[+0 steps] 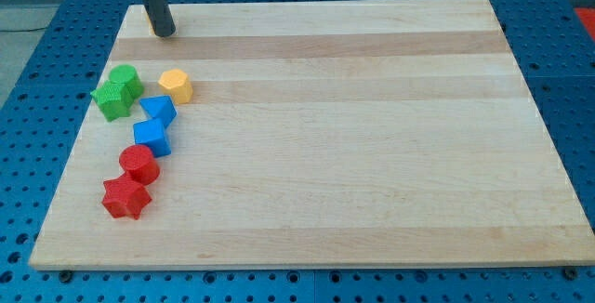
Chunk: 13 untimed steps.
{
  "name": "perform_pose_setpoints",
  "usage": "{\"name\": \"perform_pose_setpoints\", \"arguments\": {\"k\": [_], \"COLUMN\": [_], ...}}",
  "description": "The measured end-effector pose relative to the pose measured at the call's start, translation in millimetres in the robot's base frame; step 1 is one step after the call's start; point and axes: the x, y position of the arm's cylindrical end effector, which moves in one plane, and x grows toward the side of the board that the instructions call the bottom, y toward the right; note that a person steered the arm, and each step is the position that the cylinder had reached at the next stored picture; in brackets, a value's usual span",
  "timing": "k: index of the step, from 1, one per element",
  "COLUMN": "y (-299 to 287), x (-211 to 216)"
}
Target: Push the yellow hexagon close to the yellow heart
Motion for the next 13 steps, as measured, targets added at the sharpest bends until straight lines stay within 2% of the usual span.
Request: {"name": "perform_pose_setpoints", "arguments": {"k": [2, 3, 5, 7, 8, 9, 11, 13], "y": [-1, 34, 122, 122, 91, 66, 61, 41], "x": [-19, -9, 69, 168, 185, 179, 141, 155]}}
